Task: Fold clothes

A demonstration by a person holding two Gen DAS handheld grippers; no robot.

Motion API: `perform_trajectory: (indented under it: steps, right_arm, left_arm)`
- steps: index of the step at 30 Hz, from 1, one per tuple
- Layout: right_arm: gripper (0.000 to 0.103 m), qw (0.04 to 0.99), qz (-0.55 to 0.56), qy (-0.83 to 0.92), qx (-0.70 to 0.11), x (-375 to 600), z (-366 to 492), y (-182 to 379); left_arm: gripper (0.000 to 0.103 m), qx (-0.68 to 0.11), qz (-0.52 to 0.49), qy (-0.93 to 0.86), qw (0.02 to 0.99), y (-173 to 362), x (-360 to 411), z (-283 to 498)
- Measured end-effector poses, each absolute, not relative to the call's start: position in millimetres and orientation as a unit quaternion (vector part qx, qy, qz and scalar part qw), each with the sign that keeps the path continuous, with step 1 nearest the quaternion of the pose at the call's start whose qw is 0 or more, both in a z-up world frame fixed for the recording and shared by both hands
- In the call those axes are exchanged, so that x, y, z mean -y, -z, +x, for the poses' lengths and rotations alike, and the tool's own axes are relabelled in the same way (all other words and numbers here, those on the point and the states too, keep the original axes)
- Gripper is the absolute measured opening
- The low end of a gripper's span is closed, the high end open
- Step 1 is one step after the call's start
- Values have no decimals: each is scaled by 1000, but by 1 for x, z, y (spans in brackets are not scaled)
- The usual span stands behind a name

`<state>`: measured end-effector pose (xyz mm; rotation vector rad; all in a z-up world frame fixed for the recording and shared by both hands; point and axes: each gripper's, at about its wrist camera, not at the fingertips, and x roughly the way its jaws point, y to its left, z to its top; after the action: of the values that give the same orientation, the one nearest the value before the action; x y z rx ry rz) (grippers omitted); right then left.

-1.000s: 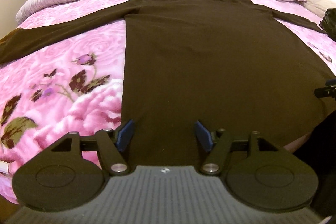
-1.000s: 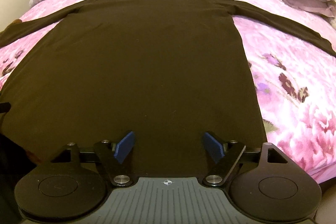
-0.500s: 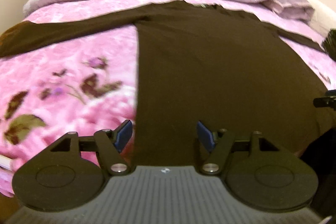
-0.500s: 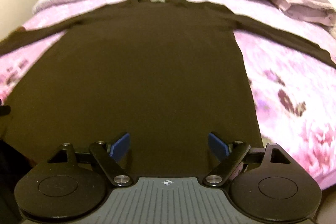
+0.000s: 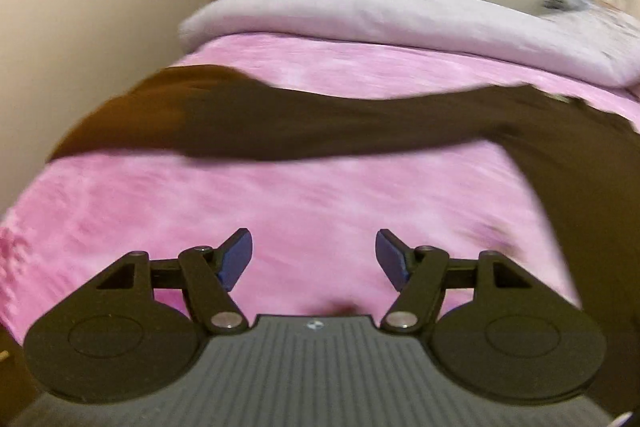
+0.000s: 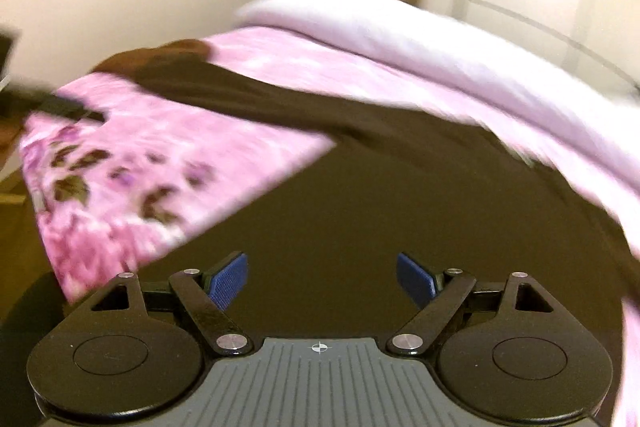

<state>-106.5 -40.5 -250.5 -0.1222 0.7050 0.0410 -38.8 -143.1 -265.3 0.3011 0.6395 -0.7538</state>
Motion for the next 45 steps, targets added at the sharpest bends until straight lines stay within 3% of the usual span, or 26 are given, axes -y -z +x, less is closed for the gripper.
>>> perform_trajectory:
  steps: [6,13,14,15,16,30,31,33,34,35,37,40,45]
  right_arm:
    - [85,927,-163,-116,-316,-32,2,266]
    - [85,909,-248,-147,-301,-73,88,306]
    - [85,908,-252,-148,-301,-73,94,310]
    - [85,907,-256,-148,-301,-74,101,313]
    - [85,906,-261,-148,-300,-75,106,316]
    - [84,912,-332,-179,-163,-167,179,321]
    - [80,914,-333,-173,-155,-171,186,321]
    - [51,917,-333,-162,-149,-173,199,321]
    - [20,918,-332,-158,-150,-172,204,319]
    - [5,918,-331,-155,-152,-171,209,317]
    - [5,923,-301,-173,-165,-157,215,306]
    - [4,956,-188,-151,-168,-93,229,269]
    - [4,996,34,40,-76,105,199,210]
  left_arm:
    - [64,-343,86,373,858,281,140,84]
    - [59,-390,-6,408,825,308,144,159]
    - [43,-393,-23,417,819,310,143,164]
    - [15,-399,-38,425,812,310,142,167]
    - [11,-404,-49,429,806,309,142,168]
    - [11,-328,-18,515,792,207,180,106]
    - [11,-326,-15,518,790,204,183,103]
    - [11,-322,-10,522,790,202,186,98]
    - [11,-323,-9,521,790,202,187,97]
    - [11,-323,-9,520,791,202,188,96]
    - [14,-316,-16,517,795,199,186,92]
    - [31,-295,-39,534,791,190,185,81]
    - [33,-295,-40,555,777,196,208,57]
